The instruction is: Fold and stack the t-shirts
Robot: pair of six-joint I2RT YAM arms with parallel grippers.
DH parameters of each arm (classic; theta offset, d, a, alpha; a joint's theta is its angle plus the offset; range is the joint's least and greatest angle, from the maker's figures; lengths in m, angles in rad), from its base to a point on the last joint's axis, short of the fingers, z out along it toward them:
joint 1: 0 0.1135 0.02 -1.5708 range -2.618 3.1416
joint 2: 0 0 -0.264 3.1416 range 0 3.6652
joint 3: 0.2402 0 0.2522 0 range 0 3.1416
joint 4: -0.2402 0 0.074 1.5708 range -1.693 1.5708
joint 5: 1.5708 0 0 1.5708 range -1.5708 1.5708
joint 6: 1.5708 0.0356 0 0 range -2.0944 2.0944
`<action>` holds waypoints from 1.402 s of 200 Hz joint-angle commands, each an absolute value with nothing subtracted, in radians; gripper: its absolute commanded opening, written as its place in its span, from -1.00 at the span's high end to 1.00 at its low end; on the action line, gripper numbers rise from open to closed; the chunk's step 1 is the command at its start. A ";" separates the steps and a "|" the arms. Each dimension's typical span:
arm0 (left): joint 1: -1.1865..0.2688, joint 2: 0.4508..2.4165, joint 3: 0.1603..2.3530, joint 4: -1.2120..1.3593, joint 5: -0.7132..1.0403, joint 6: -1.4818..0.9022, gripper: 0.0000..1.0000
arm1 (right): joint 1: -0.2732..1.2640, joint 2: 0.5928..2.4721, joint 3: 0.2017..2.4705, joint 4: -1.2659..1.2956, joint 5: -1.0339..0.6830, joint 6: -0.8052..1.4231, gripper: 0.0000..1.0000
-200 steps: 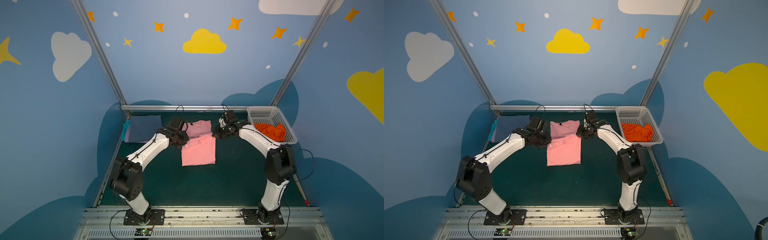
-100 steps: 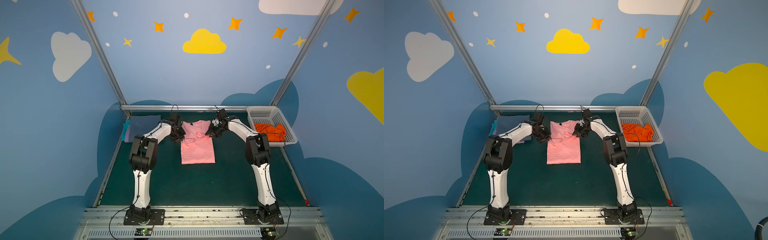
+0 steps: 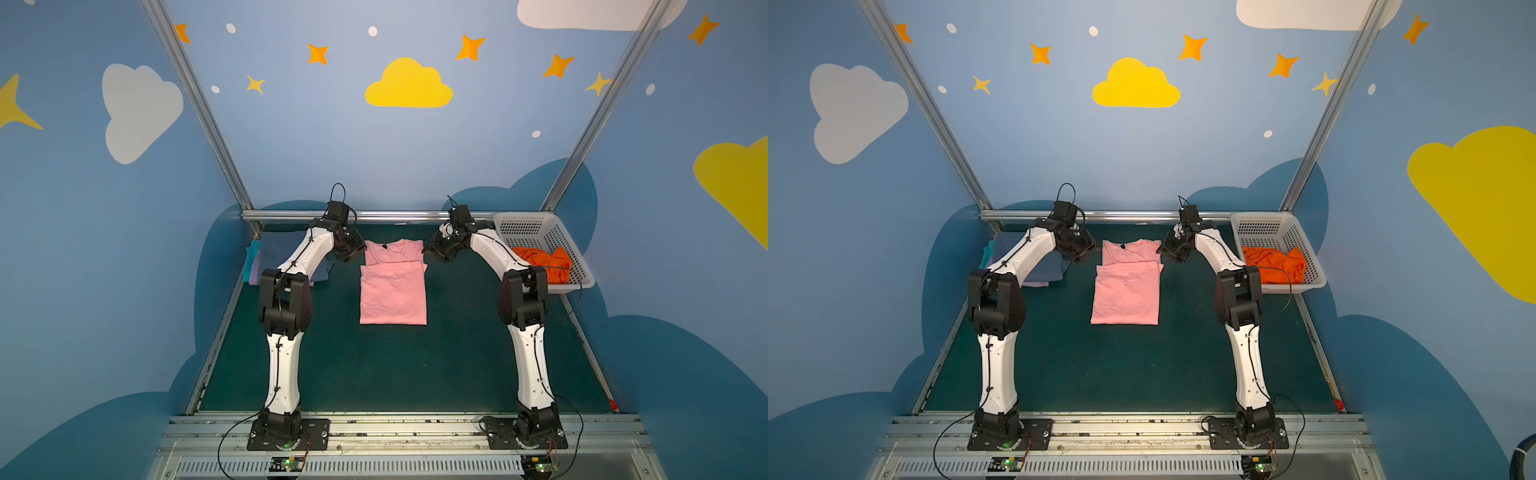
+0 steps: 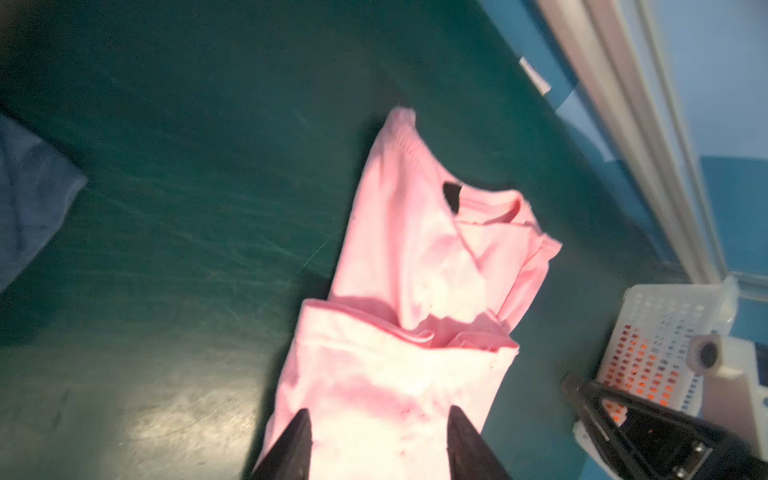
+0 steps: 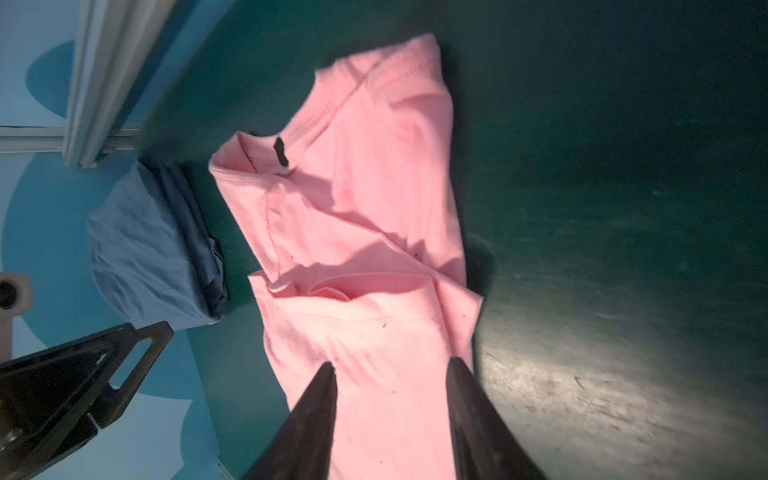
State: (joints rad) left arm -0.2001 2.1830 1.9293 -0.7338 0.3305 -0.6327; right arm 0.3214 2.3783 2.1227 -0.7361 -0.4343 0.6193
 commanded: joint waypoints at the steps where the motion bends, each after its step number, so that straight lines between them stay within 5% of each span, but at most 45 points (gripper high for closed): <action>1: -0.223 2.154 1.842 -0.723 0.326 -0.619 -0.17 | 0.349 2.331 2.072 -0.785 -0.403 0.566 0.08; 138: -0.260 2.261 1.816 -0.713 0.264 -0.597 -0.20 | 0.370 2.472 2.176 -0.799 -0.357 0.518 0.03; 161: -0.264 2.271 1.819 -0.710 0.261 -0.597 -0.04 | 0.371 2.497 2.203 -0.790 -0.375 0.518 0.06; 192: -0.267 2.295 1.839 -0.712 0.266 -0.604 0.41 | 0.374 2.514 2.210 -0.747 -0.416 0.521 0.34; 220: -0.270 2.288 1.863 -0.727 0.260 -0.605 0.69 | 0.374 2.506 2.212 -0.739 -0.434 0.528 0.99; 280: -0.294 2.119 1.816 -0.765 0.137 -0.595 0.74 | 0.387 2.312 2.063 -0.694 -0.426 0.540 1.00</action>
